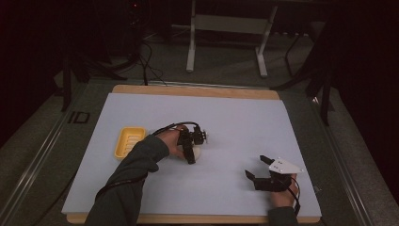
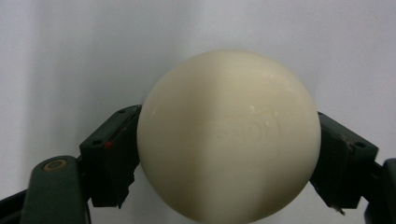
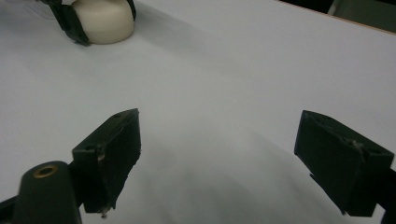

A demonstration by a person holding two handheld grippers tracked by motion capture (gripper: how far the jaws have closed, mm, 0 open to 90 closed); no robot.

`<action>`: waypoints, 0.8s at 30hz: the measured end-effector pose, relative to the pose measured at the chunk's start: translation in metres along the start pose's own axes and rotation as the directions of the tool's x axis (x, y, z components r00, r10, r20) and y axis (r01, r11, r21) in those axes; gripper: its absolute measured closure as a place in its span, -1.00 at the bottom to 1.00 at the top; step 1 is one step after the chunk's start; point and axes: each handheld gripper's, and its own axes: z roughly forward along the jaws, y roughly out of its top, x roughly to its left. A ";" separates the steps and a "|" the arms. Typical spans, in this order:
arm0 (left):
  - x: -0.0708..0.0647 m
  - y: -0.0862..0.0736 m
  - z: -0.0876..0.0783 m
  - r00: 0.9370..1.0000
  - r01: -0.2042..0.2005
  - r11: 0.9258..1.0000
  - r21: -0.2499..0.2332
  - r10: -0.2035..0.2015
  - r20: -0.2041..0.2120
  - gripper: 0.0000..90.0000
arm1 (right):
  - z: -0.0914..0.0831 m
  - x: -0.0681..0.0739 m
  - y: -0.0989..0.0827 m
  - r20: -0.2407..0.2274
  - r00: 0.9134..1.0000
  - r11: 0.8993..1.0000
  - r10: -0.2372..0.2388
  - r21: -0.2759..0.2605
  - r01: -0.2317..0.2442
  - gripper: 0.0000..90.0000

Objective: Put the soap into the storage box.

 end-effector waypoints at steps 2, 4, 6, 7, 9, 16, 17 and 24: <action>0.001 0.001 0.000 1.000 0.004 1.000 0.004 -0.004 0.010 -0.52 | 0.000 0.000 0.000 0.000 1.000 1.000 -0.001 0.000 0.001 -0.68; 0.001 0.002 0.000 1.000 -0.003 1.000 0.014 0.003 0.011 -0.52 | 0.000 0.000 0.000 0.000 1.000 1.000 0.000 0.000 0.000 -0.68; 0.001 0.003 0.000 1.000 -0.008 1.000 0.021 0.007 0.010 -0.52 | 0.000 0.000 0.000 0.000 1.000 1.000 0.001 -0.001 -0.001 -0.68; 0.000 0.004 0.000 1.000 -0.008 1.000 0.026 0.007 0.010 -0.51 | 0.000 0.000 0.000 0.000 1.000 1.000 0.001 -0.001 -0.001 -0.68; 0.000 0.005 0.000 1.000 -0.019 0.999 0.037 0.018 0.010 -0.50 | 0.000 0.000 0.000 0.000 1.000 1.000 0.000 0.000 0.000 -0.68; -0.001 0.008 0.000 1.000 -0.027 0.997 0.072 0.027 0.014 -0.49 | 0.000 0.000 0.000 0.000 1.000 1.000 0.000 0.000 0.000 -0.68; -0.001 0.008 0.000 0.999 -0.030 0.997 0.076 0.029 0.014 -0.49 | 0.000 0.000 0.000 0.000 1.000 1.000 -0.001 0.000 0.001 -0.68; -0.003 0.008 0.000 0.999 -0.041 0.994 0.096 0.040 0.016 -0.48 | 0.000 0.000 0.000 -0.001 1.000 1.000 0.001 -0.001 -0.001 -0.68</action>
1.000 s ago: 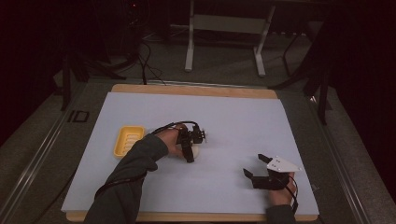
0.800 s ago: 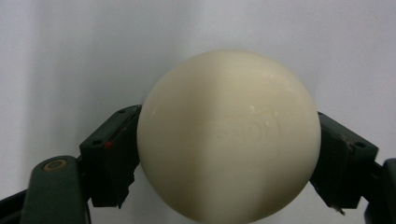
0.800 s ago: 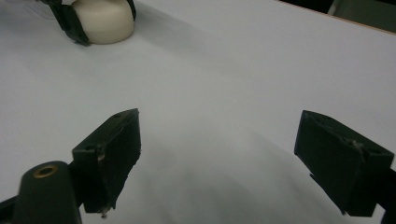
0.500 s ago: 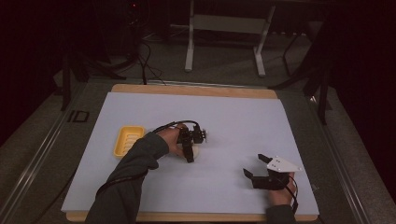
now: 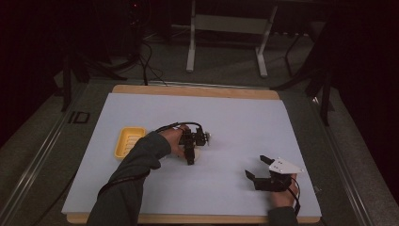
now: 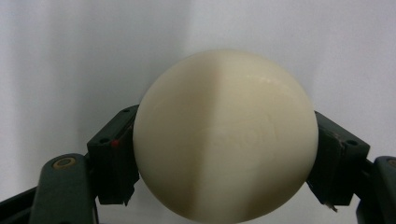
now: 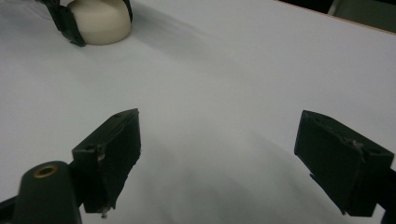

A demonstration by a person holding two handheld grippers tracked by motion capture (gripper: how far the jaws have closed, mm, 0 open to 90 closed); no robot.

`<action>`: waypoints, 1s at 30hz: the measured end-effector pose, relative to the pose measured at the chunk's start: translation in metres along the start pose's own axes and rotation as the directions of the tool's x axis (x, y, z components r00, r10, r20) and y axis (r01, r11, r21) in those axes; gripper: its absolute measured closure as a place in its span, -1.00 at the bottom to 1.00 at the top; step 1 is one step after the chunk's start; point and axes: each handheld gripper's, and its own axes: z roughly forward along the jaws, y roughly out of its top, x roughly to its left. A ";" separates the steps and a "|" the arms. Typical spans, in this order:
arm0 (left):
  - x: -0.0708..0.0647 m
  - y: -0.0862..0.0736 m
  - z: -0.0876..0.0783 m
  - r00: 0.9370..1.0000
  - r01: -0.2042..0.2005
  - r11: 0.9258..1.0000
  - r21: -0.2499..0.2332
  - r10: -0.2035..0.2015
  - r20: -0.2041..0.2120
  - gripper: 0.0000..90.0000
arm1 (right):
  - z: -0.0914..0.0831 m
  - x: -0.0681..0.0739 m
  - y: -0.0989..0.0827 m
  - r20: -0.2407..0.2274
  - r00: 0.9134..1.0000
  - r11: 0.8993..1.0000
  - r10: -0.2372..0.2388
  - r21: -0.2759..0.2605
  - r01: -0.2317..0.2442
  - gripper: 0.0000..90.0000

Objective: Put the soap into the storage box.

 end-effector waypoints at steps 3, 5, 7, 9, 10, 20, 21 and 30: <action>0.000 -0.002 0.000 1.000 -0.005 1.000 0.004 0.005 0.000 -0.48 | 0.000 0.000 0.000 0.000 1.000 1.000 -0.001 0.000 0.001 -0.68; 0.000 -0.004 0.000 1.000 -0.005 1.000 0.006 0.005 0.000 -0.48 | 0.000 0.000 0.000 0.001 1.000 1.000 -0.001 0.001 0.001 -0.68; 0.000 -0.006 -0.001 1.000 0.002 1.000 0.007 -0.002 -0.001 -0.48 | 0.000 0.000 0.000 0.001 1.000 1.000 -0.001 0.001 0.001 -0.68; 0.001 -0.009 -0.001 1.000 0.012 1.000 0.002 -0.012 -0.002 -0.48 | 0.000 0.000 0.000 0.001 1.000 1.000 -0.001 0.001 0.001 -0.68; 0.002 -0.010 -0.001 1.000 0.015 1.000 0.001 -0.015 -0.002 -0.48 | 0.000 0.000 0.000 0.001 1.000 1.000 -0.002 0.001 0.002 -0.68; 0.003 -0.019 -0.008 0.999 0.036 0.999 0.000 -0.036 0.003 -0.47 | 0.000 0.000 0.000 0.002 1.000 1.000 -0.003 0.001 0.003 -0.68; 0.003 -0.019 -0.010 0.999 0.032 0.999 -0.001 -0.032 0.001 -0.47 | 0.000 0.000 0.000 0.002 1.000 1.000 -0.003 0.000 0.003 -0.68; 0.003 -0.027 -0.020 0.999 0.043 0.999 0.002 -0.043 -0.013 -0.47 | 0.000 0.000 0.000 0.003 1.000 1.000 -0.002 -0.001 0.002 -0.68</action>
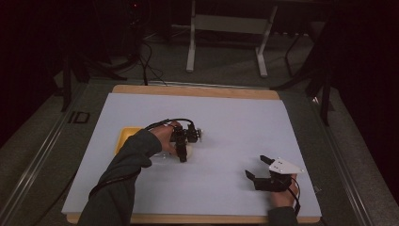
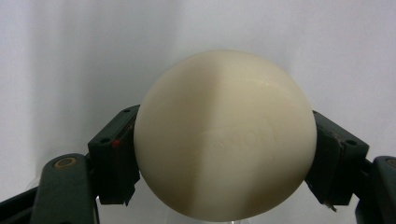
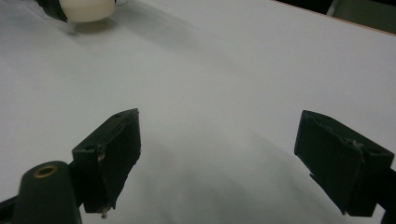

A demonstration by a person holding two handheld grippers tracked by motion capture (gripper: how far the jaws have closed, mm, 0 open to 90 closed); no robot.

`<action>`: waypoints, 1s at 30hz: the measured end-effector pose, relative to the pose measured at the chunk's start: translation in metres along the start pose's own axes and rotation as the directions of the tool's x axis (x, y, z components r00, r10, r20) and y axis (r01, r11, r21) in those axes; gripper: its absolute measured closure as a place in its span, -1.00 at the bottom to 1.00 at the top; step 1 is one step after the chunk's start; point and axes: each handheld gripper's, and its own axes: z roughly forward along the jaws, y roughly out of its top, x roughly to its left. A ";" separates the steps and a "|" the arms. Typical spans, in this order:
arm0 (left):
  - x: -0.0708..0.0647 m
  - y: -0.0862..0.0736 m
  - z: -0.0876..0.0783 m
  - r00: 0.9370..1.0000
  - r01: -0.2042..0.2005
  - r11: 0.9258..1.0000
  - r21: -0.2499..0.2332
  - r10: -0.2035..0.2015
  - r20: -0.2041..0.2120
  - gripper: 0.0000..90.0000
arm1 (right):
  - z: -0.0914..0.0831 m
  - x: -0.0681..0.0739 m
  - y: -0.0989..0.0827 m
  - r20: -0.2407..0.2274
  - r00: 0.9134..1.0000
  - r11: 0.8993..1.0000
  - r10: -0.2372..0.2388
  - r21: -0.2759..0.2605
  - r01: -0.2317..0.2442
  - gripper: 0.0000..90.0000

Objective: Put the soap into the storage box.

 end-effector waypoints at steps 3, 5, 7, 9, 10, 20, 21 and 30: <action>0.002 -0.004 -0.003 1.000 0.010 1.000 -0.002 -0.010 -0.001 -0.47 | 0.000 0.000 0.000 0.000 1.000 1.000 0.000 0.000 0.000 -0.68; 0.002 -0.006 -0.005 1.000 0.016 1.000 -0.003 -0.016 -0.001 -0.47 | 0.000 0.000 0.000 0.000 1.000 1.000 0.000 0.000 0.000 -0.68; 0.003 -0.008 -0.007 1.000 0.020 1.000 -0.002 -0.020 -0.005 -0.47 | 0.000 0.000 0.000 0.000 1.000 1.000 -0.001 0.000 0.001 -0.68; 0.004 -0.009 -0.009 1.000 0.021 1.000 -0.003 -0.021 -0.007 -0.47 | 0.000 0.000 0.000 0.000 1.000 1.000 -0.001 0.000 0.001 -0.68; 0.005 -0.010 -0.010 1.000 0.023 1.000 -0.003 -0.023 -0.009 -0.47 | 0.000 0.000 0.000 0.000 1.000 1.000 -0.001 0.000 0.001 -0.68; 0.009 -0.021 -0.017 0.999 0.043 0.999 -0.001 -0.043 -0.029 -0.47 | 0.000 0.000 0.000 0.001 1.000 1.000 0.000 0.000 0.000 -0.68; 0.009 -0.021 -0.017 0.999 0.043 0.999 -0.001 -0.043 -0.029 -0.47 | 0.000 0.000 0.000 0.001 1.000 1.000 0.000 0.000 0.000 -0.68; 0.013 -0.030 -0.022 0.997 0.064 0.998 -0.003 -0.064 -0.034 -0.47 | 0.000 0.000 0.000 0.001 1.000 1.000 0.000 0.000 0.000 -0.68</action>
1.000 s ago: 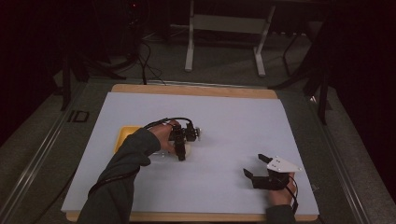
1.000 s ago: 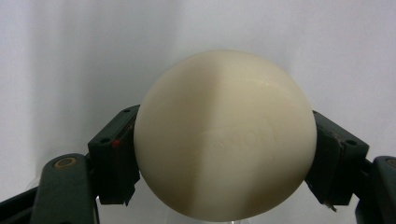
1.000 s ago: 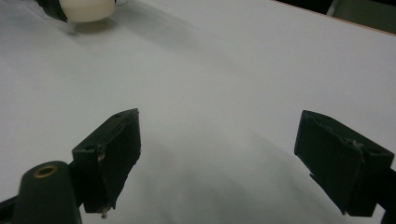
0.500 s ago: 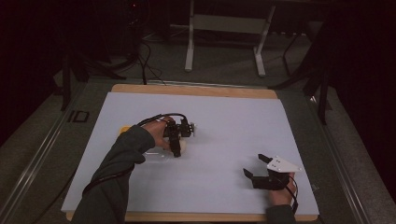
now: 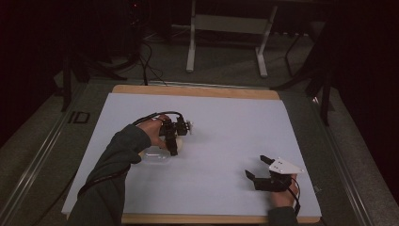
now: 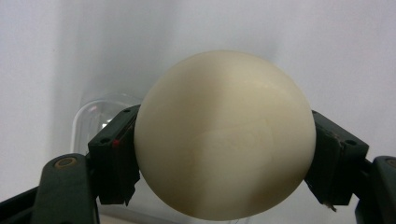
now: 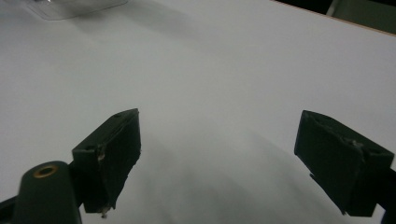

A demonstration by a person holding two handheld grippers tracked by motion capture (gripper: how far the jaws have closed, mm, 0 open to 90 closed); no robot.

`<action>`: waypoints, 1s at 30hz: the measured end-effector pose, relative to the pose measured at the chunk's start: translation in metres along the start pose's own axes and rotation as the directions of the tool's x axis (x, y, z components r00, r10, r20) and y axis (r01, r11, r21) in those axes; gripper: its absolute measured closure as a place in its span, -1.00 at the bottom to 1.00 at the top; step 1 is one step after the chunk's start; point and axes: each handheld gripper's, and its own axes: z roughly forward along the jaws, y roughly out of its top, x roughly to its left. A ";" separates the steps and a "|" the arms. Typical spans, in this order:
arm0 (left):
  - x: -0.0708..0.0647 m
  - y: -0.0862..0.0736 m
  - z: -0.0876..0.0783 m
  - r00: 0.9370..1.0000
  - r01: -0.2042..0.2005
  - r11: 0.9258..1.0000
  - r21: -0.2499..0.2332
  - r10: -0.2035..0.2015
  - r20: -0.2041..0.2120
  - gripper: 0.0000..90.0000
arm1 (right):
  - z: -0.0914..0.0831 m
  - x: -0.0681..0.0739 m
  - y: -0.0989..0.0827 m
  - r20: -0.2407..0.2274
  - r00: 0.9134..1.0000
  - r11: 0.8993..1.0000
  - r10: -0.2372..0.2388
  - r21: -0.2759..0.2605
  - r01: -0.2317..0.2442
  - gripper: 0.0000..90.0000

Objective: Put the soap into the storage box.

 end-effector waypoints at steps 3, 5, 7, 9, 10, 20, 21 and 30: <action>0.002 -0.003 -0.001 1.000 0.002 1.000 -0.003 -0.002 -0.002 -0.47 | 0.000 0.000 0.000 0.000 1.000 1.000 0.000 0.000 0.000 -0.68; 0.002 -0.005 -0.002 1.000 0.009 1.000 -0.006 -0.009 -0.009 -0.47 | 0.000 0.000 0.000 0.000 1.000 1.000 0.000 -0.001 0.000 -0.68; 0.003 -0.007 -0.003 1.000 0.011 1.000 -0.001 -0.011 -0.012 -0.47 | 0.000 0.000 0.000 0.000 1.000 1.000 0.001 -0.001 -0.001 -0.68; 0.004 -0.009 -0.004 1.000 0.019 1.000 -0.005 -0.019 -0.014 -0.47 | 0.000 0.000 0.000 0.001 1.000 1.000 0.000 -0.001 0.000 -0.68; 0.004 -0.010 -0.004 1.000 0.021 1.000 -0.005 -0.022 -0.013 -0.47 | 0.000 0.000 0.000 0.001 1.000 1.000 0.001 -0.001 -0.001 -0.68; 0.008 -0.017 -0.009 0.999 0.034 0.999 -0.004 -0.034 -0.009 -0.47 | 0.000 0.000 0.000 0.001 1.000 1.000 -0.001 0.000 0.001 -0.68; 0.008 -0.017 -0.009 0.999 0.032 0.999 -0.004 -0.032 -0.009 -0.47 | 0.000 0.000 0.000 0.001 1.000 1.000 -0.001 -0.001 0.001 -0.68; 0.011 -0.025 -0.010 0.999 0.052 0.999 -0.006 -0.052 -0.011 -0.47 | 0.000 0.000 0.000 0.001 1.000 1.000 0.000 -0.001 0.000 -0.68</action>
